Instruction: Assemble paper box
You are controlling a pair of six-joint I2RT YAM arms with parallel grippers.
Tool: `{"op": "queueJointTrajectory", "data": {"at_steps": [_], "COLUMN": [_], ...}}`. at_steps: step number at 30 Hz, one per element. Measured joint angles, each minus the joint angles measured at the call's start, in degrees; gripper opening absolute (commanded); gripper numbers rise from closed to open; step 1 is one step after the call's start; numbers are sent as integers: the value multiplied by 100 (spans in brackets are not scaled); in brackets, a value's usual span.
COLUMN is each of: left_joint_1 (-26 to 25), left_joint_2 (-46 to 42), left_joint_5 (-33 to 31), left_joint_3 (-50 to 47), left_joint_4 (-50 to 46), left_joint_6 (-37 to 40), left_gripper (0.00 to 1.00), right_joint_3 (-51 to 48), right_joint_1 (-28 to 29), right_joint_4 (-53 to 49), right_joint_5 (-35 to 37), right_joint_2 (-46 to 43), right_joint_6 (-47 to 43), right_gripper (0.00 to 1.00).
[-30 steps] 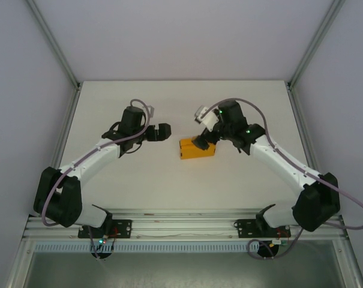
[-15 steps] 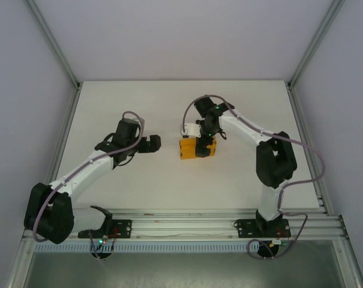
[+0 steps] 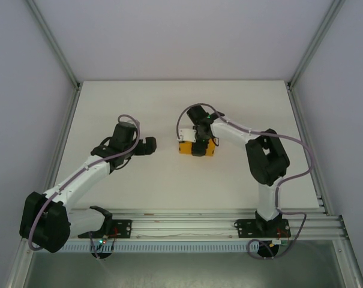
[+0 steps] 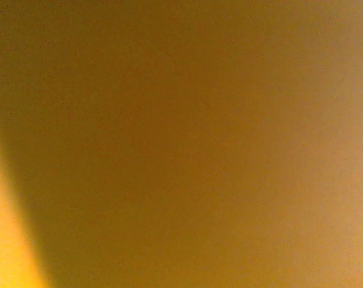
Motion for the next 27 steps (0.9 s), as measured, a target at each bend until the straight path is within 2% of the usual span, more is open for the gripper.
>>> {"op": "queueJointTrajectory", "data": {"at_steps": [5,10,16,18,21,27], "left_joint_1": [0,0,0,0,0,0], "left_joint_2": [-13,-74,-195,-275,-372,-448], "left_joint_5": [-4,-22,-55,-66,-68,-107], "left_joint_3": [-24,-24,-39,-90,-179,-299], "left_joint_4": [-22,-46,-70,-68,-72,-81], "left_joint_6": [-2,-15,-17,-22,-63,-107], "left_gripper": [100,100,100,100,100,100], "right_joint_3": [-420,-940,-1707,-1792,-2015,-2197], "right_joint_1": [81,306,483,481,470,472], "right_joint_4": [737,1945,3799,4142,4621,4636], "right_joint_5": [313,1196,2166,2269,2286,2190], "right_joint_2": [-216,-310,-271,-208,-181,-184], "right_joint_6": [251,372,-129,-308,-662,-964], "right_gripper": [45,44,46,50,63,78]}}
